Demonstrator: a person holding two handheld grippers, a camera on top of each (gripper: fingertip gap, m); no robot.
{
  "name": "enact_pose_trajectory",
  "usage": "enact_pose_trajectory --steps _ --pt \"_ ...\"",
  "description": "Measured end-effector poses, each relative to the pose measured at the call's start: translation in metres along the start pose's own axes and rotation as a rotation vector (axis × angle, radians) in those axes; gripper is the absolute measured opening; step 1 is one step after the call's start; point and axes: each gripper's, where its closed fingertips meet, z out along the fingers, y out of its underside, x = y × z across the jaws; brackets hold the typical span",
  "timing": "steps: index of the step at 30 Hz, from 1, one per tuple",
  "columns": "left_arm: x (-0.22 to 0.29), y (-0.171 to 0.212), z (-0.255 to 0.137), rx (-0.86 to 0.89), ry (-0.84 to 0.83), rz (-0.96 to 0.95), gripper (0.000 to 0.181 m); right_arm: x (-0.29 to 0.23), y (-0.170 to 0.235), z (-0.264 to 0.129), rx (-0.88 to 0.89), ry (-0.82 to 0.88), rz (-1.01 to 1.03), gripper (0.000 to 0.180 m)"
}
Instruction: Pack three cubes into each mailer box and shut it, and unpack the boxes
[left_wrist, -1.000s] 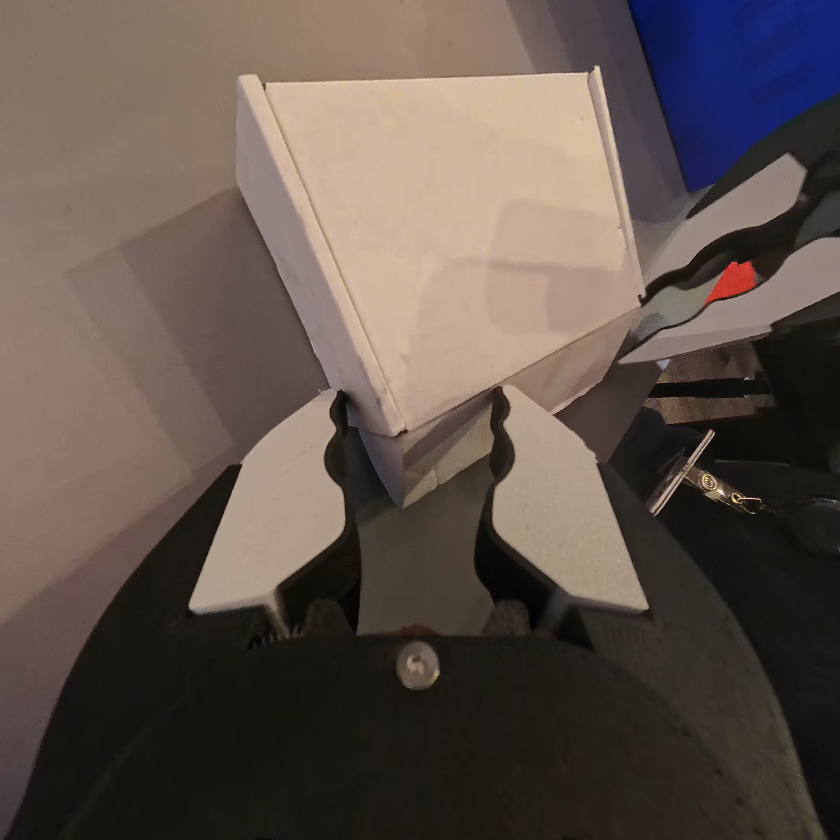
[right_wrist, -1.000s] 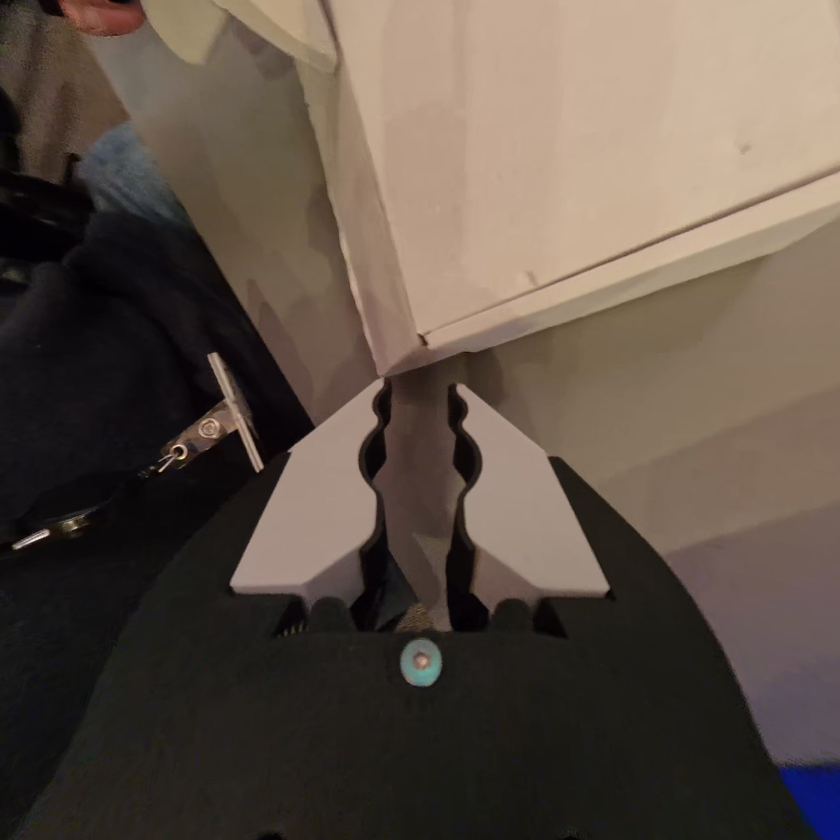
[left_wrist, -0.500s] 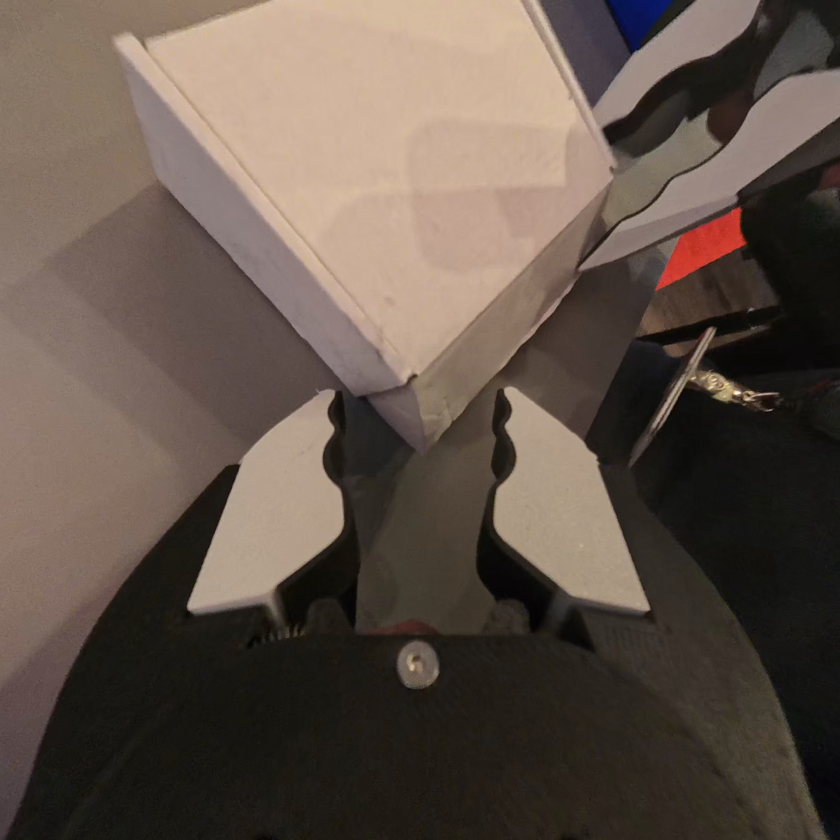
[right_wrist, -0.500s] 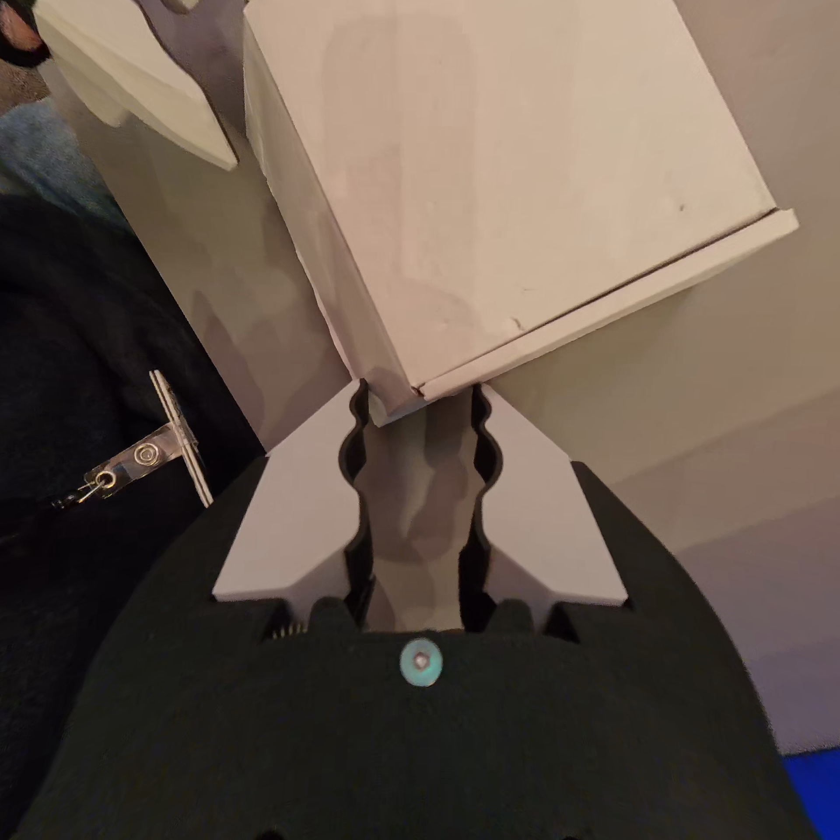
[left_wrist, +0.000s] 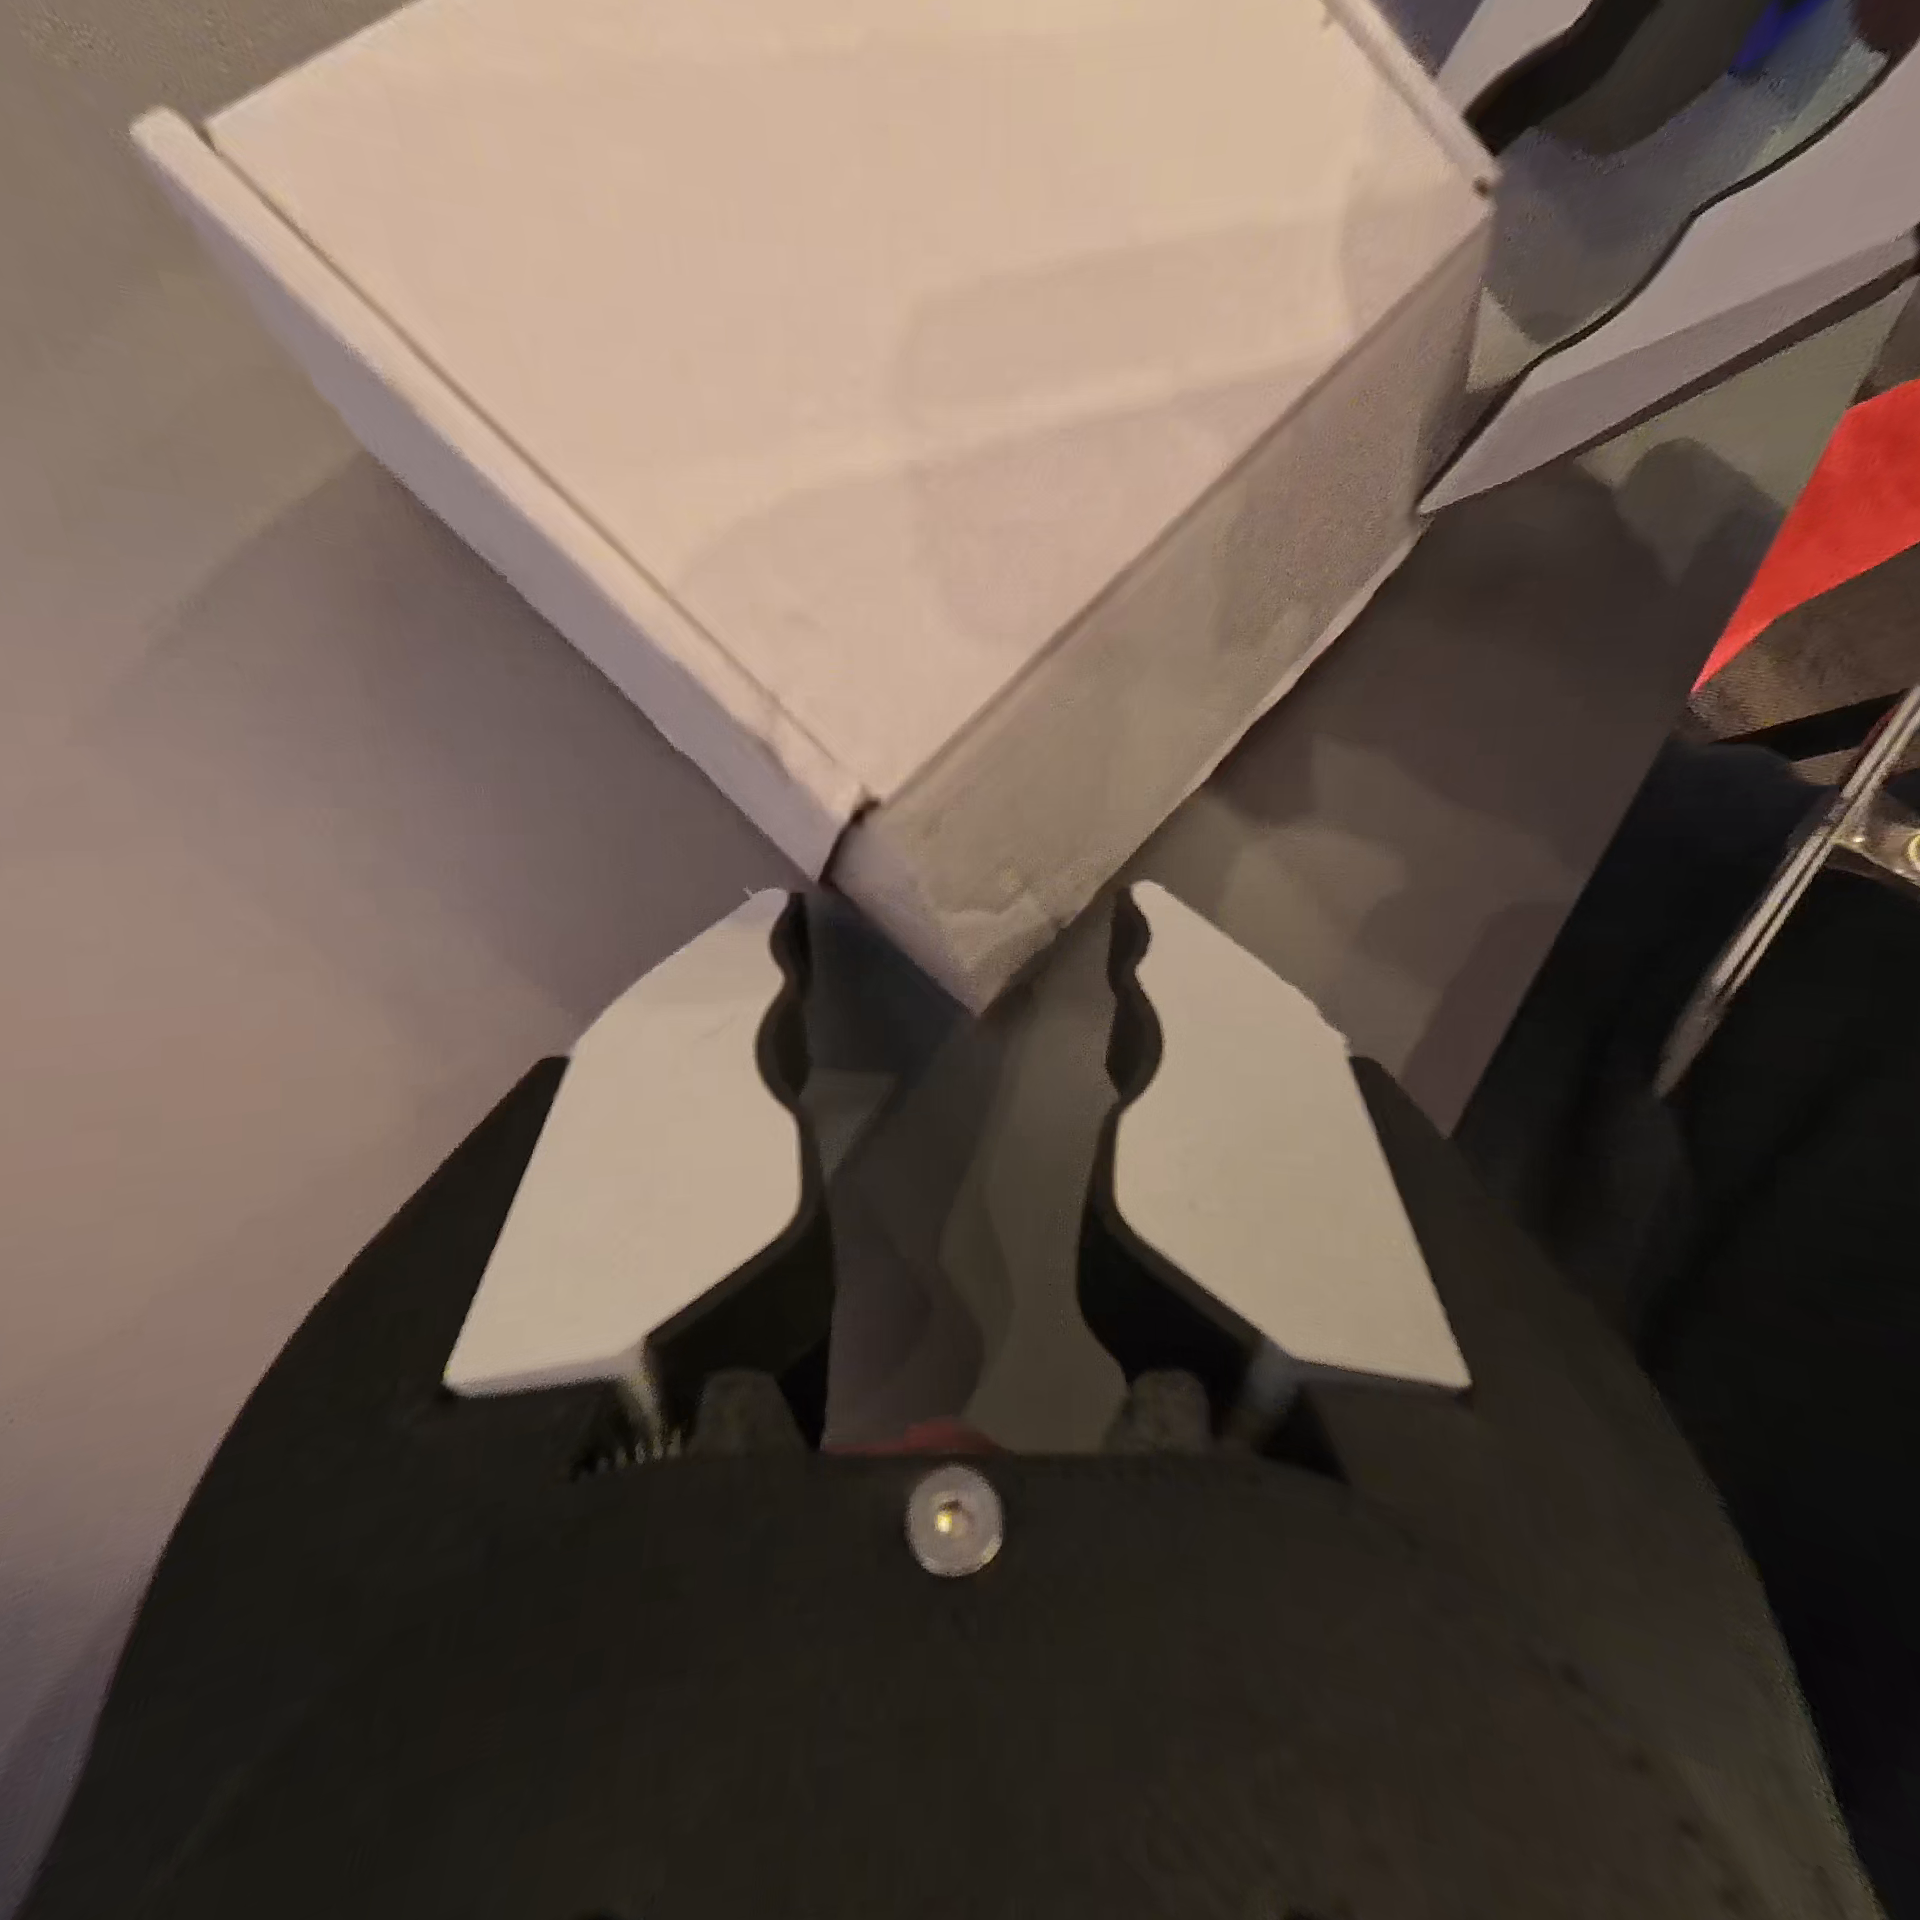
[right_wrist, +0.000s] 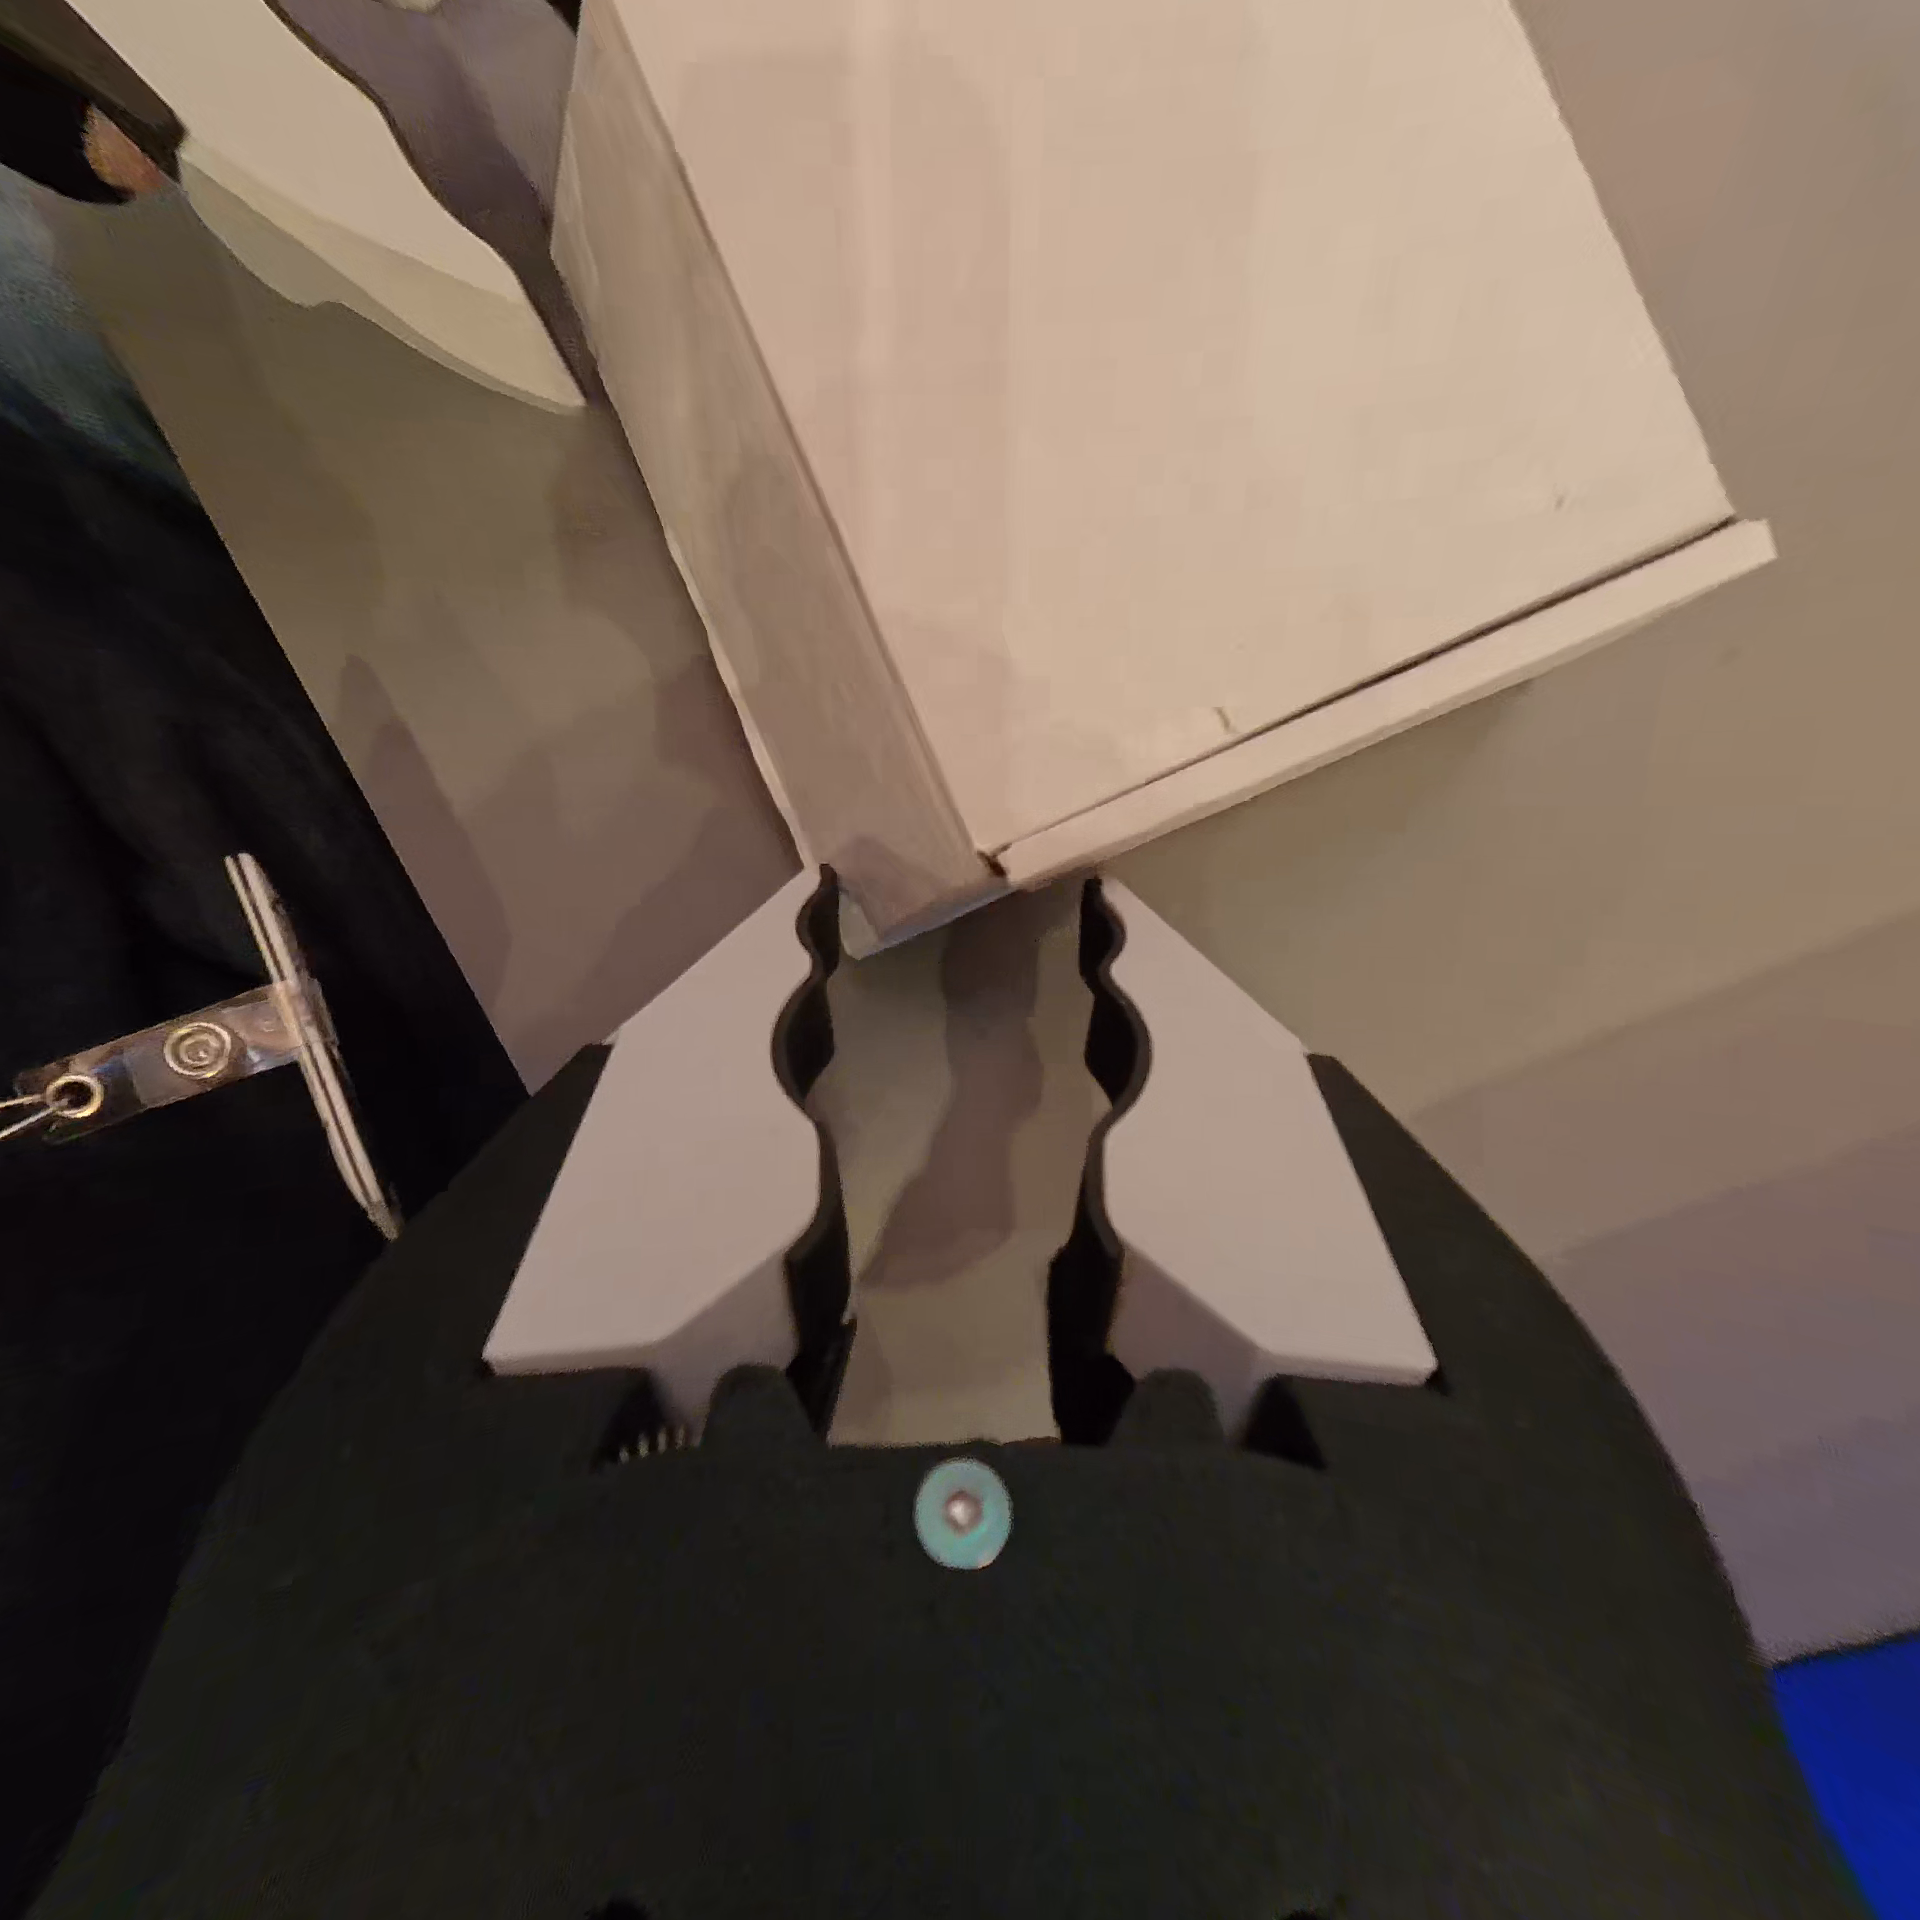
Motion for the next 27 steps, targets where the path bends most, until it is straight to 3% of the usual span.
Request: enact_pose_trajectory --steps 2,6,14,19,23,25,27 --pt "-0.005 -0.001 -0.003 -0.003 -0.015 0.041 0.068 0.006 0.000 -0.001 -0.010 0.020 -0.020 0.052" --pt "-0.012 -0.011 0.000 -0.011 -0.003 0.136 0.071 0.013 -0.003 0.007 -0.015 0.019 -0.066 0.069" --pt "-0.026 -0.016 0.014 -0.031 -0.090 0.336 0.054 0.026 -0.011 0.012 -0.028 0.076 -0.152 0.050" --pt "-0.039 -0.024 0.019 0.046 -0.221 0.336 0.046 0.038 -0.016 0.014 -0.037 0.149 -0.192 0.044" --pt "-0.031 -0.019 0.014 0.040 -0.086 0.326 0.050 0.040 -0.016 0.012 -0.002 0.133 -0.208 0.049" --pt "-0.018 -0.013 0.009 0.019 0.076 0.290 0.065 0.038 -0.014 0.012 -0.002 0.108 -0.237 0.050" --pt "-0.018 -0.011 0.006 0.014 0.130 0.284 0.058 0.035 -0.014 0.012 0.001 0.071 -0.251 0.049"
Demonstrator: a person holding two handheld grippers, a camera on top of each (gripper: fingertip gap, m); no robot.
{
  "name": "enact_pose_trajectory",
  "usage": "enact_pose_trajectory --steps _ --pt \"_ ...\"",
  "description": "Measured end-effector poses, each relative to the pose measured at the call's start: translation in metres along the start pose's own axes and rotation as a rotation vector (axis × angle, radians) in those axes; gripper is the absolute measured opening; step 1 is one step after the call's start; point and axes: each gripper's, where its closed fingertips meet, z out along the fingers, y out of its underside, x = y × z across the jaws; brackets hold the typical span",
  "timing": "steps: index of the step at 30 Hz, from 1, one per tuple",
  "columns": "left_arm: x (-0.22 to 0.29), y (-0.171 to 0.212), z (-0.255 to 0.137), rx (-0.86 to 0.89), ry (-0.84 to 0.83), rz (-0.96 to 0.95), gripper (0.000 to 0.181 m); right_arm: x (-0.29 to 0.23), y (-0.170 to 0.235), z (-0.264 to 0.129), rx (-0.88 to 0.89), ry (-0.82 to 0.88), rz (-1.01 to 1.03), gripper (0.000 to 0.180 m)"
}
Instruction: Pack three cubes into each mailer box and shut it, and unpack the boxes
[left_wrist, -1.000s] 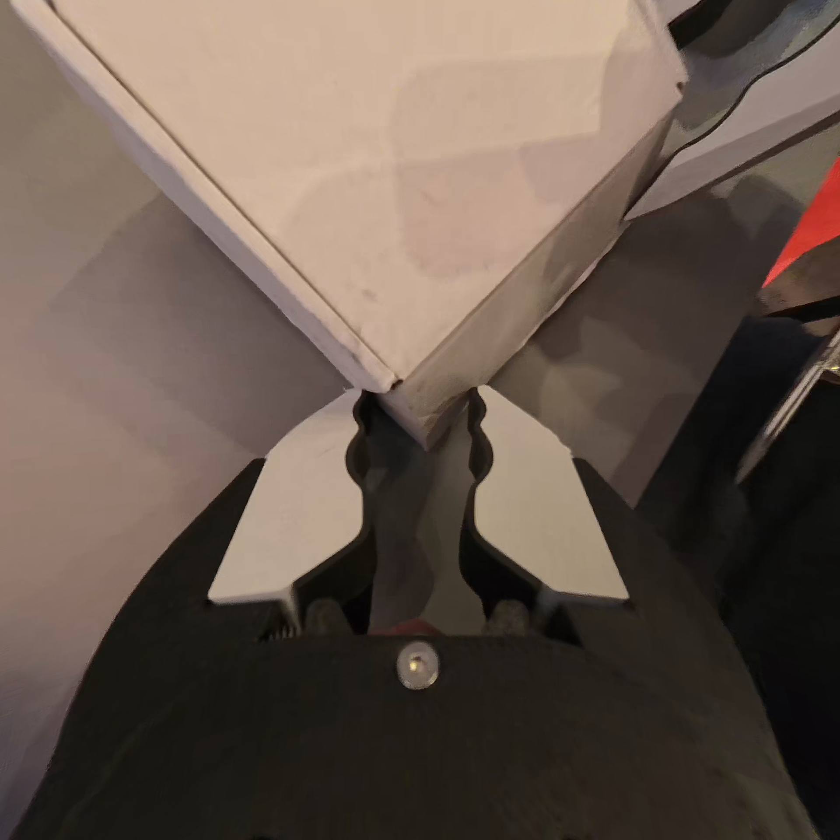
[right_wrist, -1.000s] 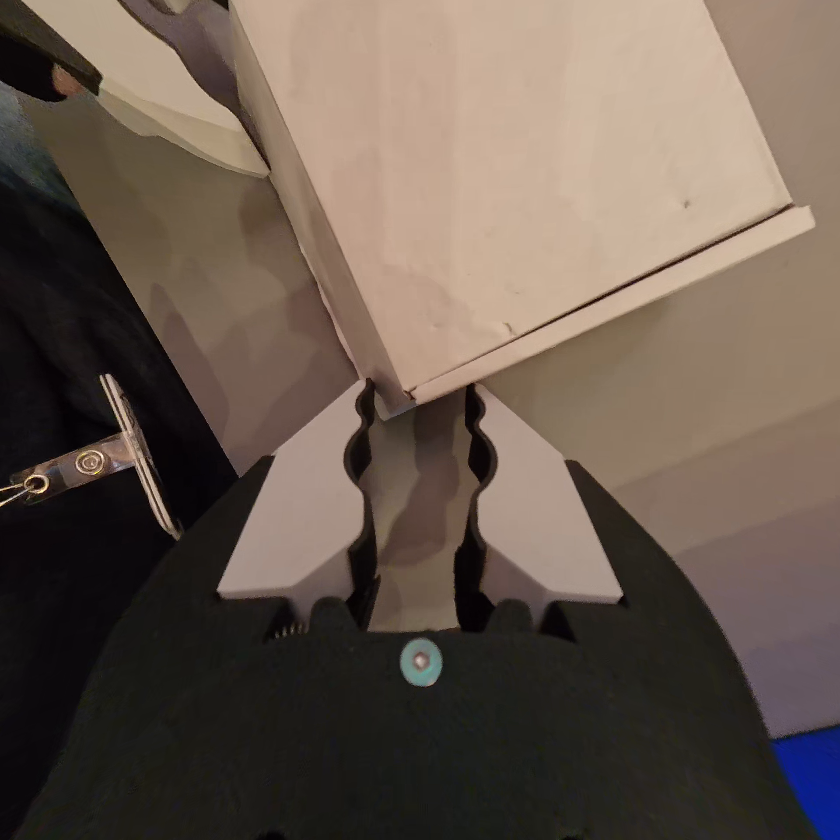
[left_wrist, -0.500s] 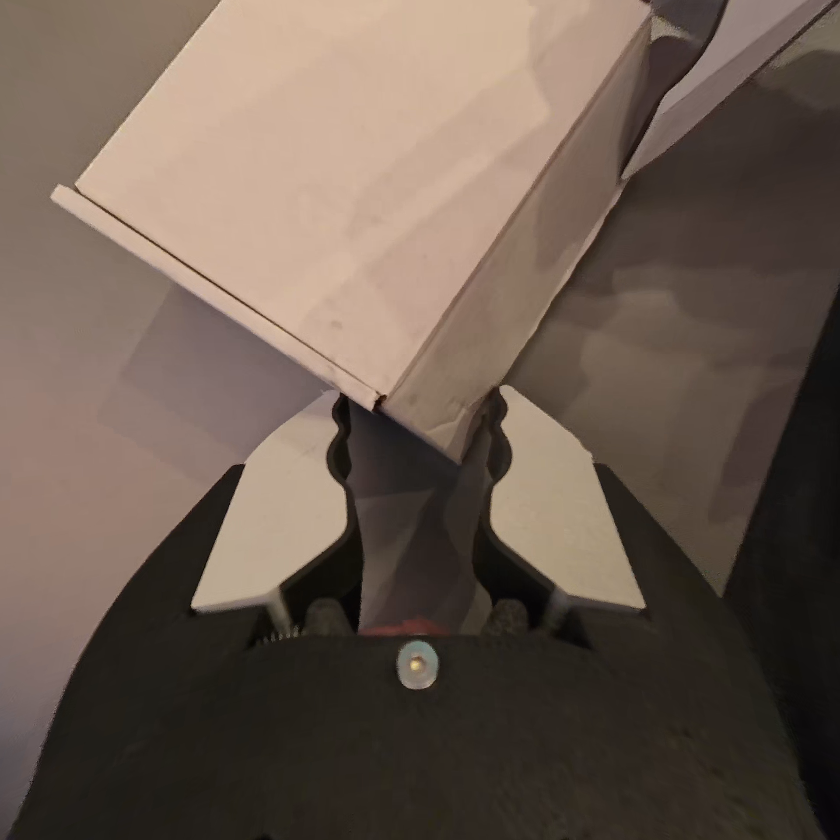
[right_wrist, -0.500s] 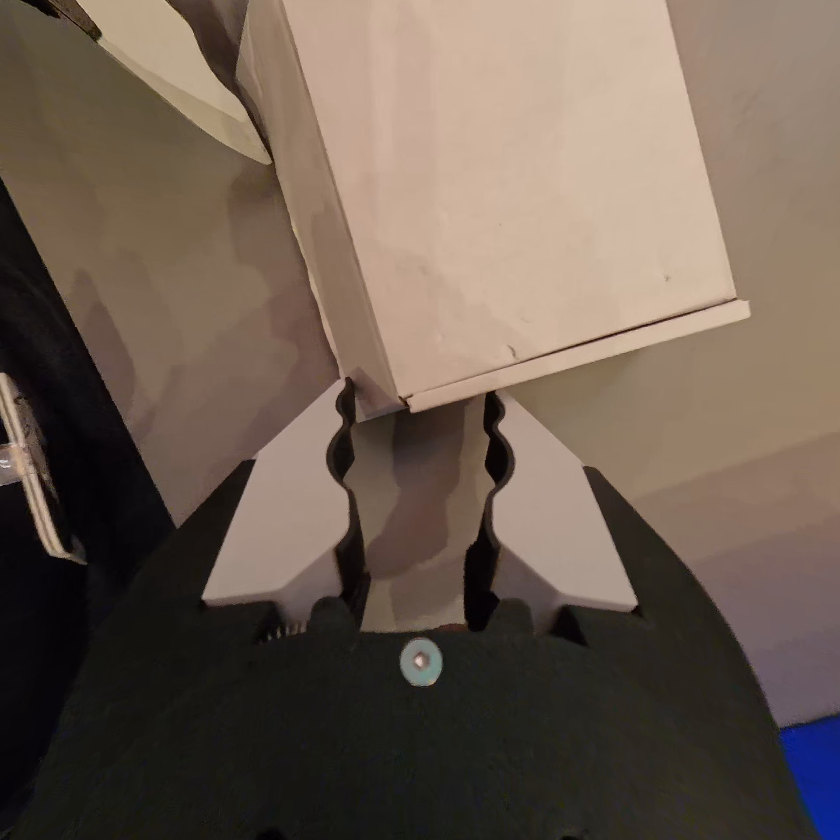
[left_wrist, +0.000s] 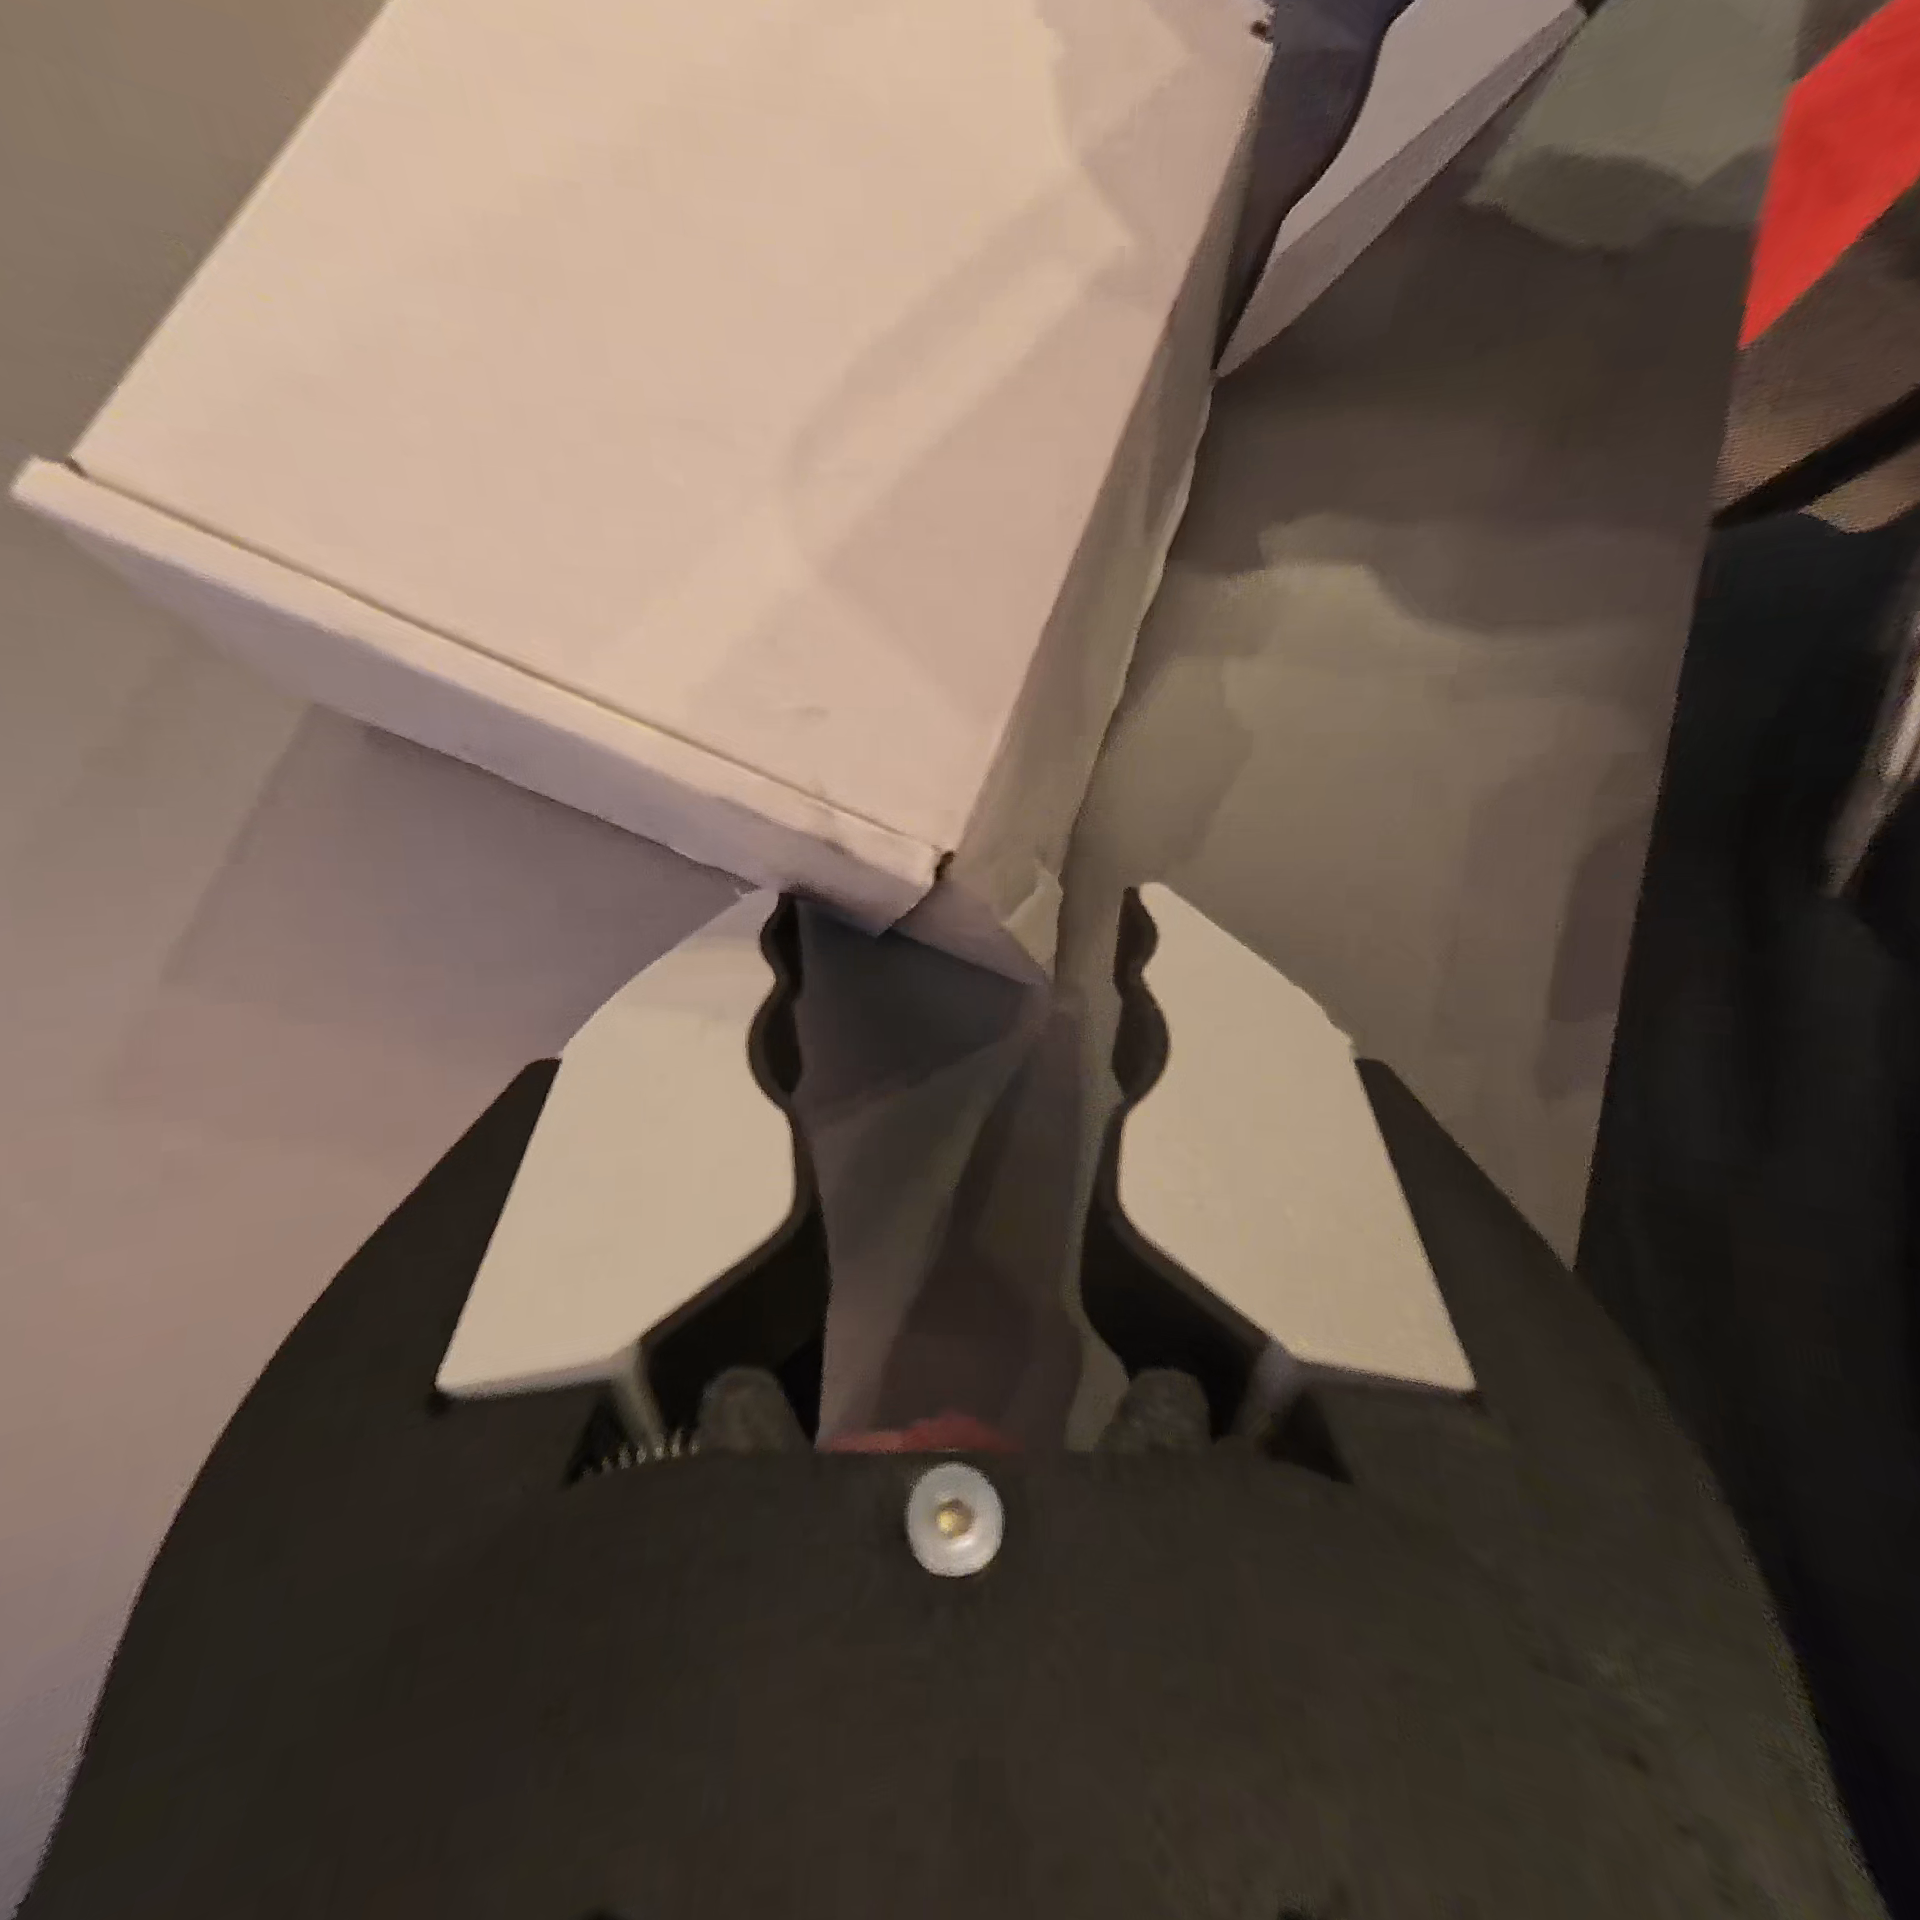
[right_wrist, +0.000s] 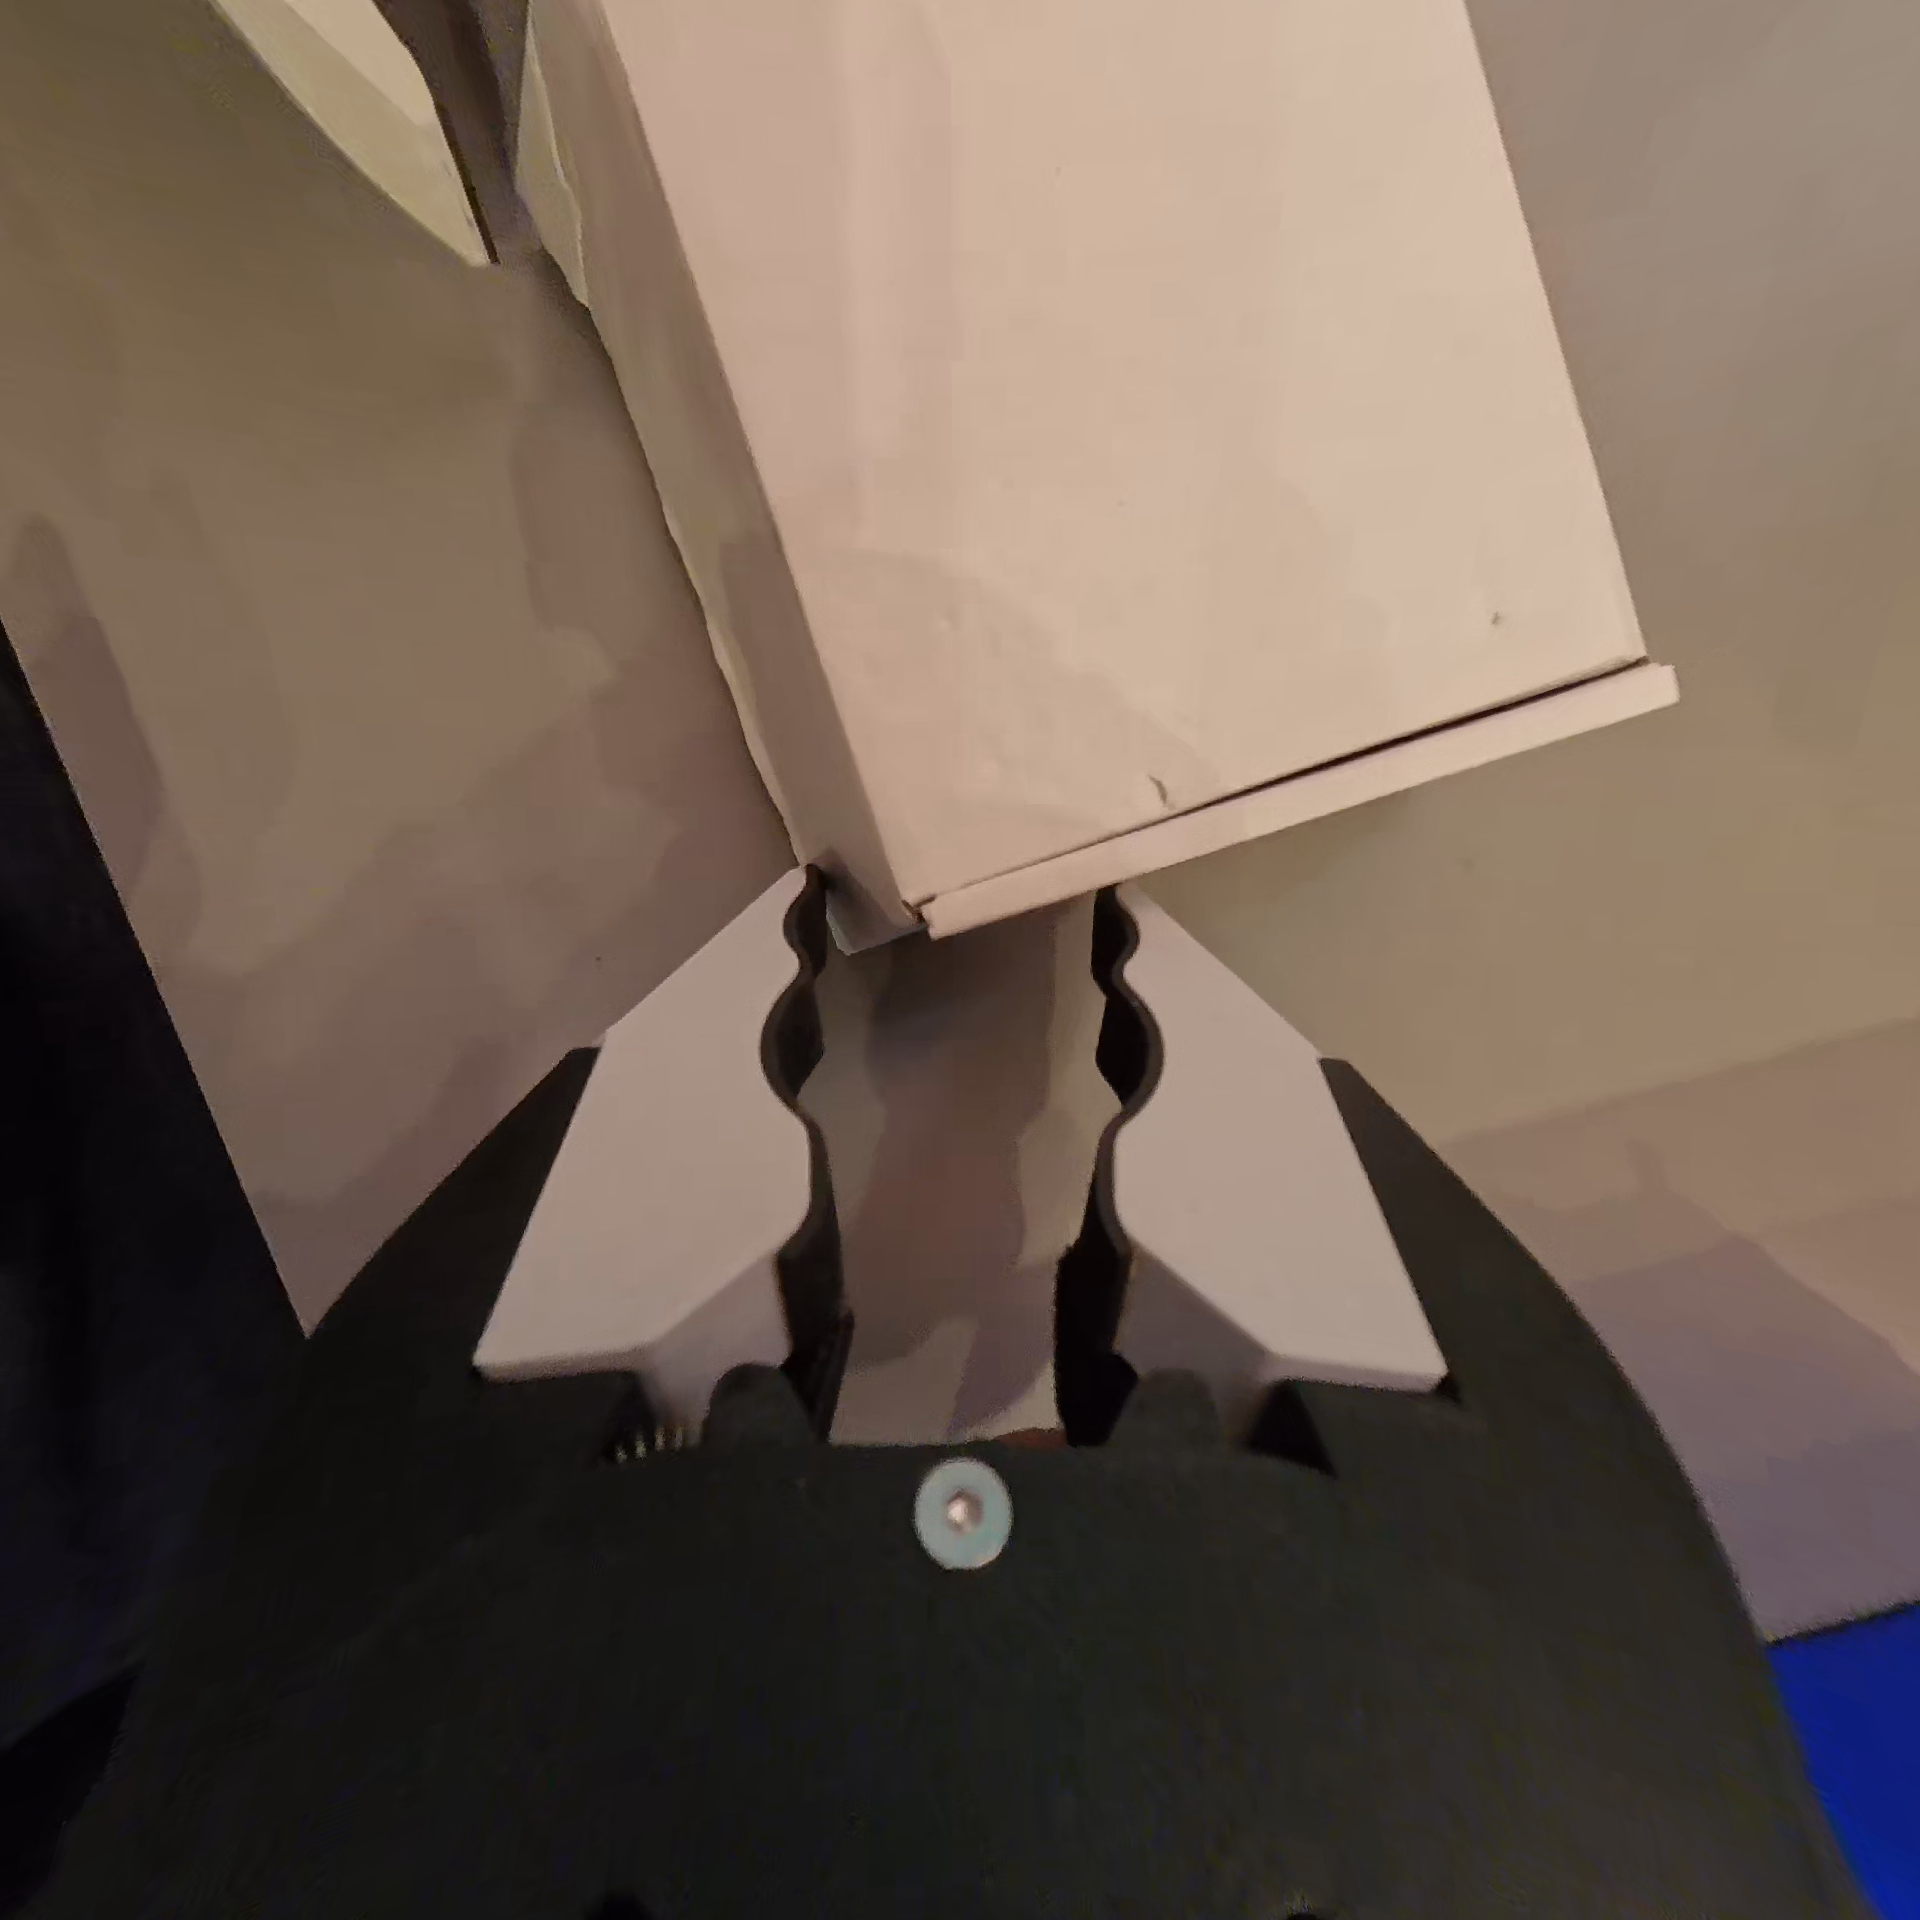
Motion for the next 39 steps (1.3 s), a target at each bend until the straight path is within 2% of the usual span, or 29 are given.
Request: enact_pose_trajectory --steps 2,5,9,12,15,17,21,22,24,28,36,37,38,39 --pt "0.000 0.001 0.000 -0.002 0.023 0.025 0.057 0.000 0.001 0.000 -0.005 -0.023 -0.013 0.050" --pt "-0.003 0.003 0.000 -0.015 0.025 0.093 0.044 0.001 0.001 0.000 -0.011 -0.057 -0.019 0.048" --pt "-0.011 0.003 0.003 -0.052 -0.030 0.171 0.032 0.003 0.001 0.001 -0.042 -0.057 -0.052 0.044" --pt "-0.017 0.000 0.007 -0.072 -0.089 0.183 0.024 0.013 0.002 0.001 -0.071 -0.018 -0.049 0.036" --pt "-0.017 0.000 0.008 -0.056 -0.119 0.183 0.017 0.015 0.002 0.002 -0.053 0.000 -0.060 0.035" --pt "-0.018 0.000 0.007 -0.054 -0.137 0.173 0.018 0.017 0.001 0.002 -0.017 0.014 -0.034 0.037" --pt "-0.011 -0.001 0.010 -0.048 -0.087 0.096 0.040 0.017 0.004 0.002 -0.022 0.021 -0.050 0.040" --pt "-0.013 -0.001 0.010 -0.056 -0.107 0.109 0.037 0.017 0.004 0.002 -0.029 0.028 -0.069 0.039" --pt "-0.018 0.000 0.009 -0.071 -0.157 0.163 0.018 0.018 0.005 0.002 -0.047 0.035 -0.081 0.033" --pt "-0.019 0.000 0.009 -0.077 -0.175 0.165 0.017 0.025 0.002 0.004 -0.034 0.076 -0.102 0.024" --pt "-0.018 -0.001 0.010 -0.070 -0.151 0.124 0.017 0.028 0.002 0.002 -0.015 0.084 -0.078 0.034" --pt "-0.018 -0.001 0.010 -0.072 -0.147 0.123 0.020 0.027 0.001 0.000 -0.016 0.082 -0.073 0.040" --pt "-0.017 -0.001 0.010 -0.072 -0.149 0.117 0.030 0.026 -0.001 -0.002 -0.012 0.074 -0.066 0.045" --pt "-0.017 -0.001 0.011 -0.072 -0.149 0.109 0.035 0.027 0.000 -0.003 -0.024 0.077 -0.065 0.045"
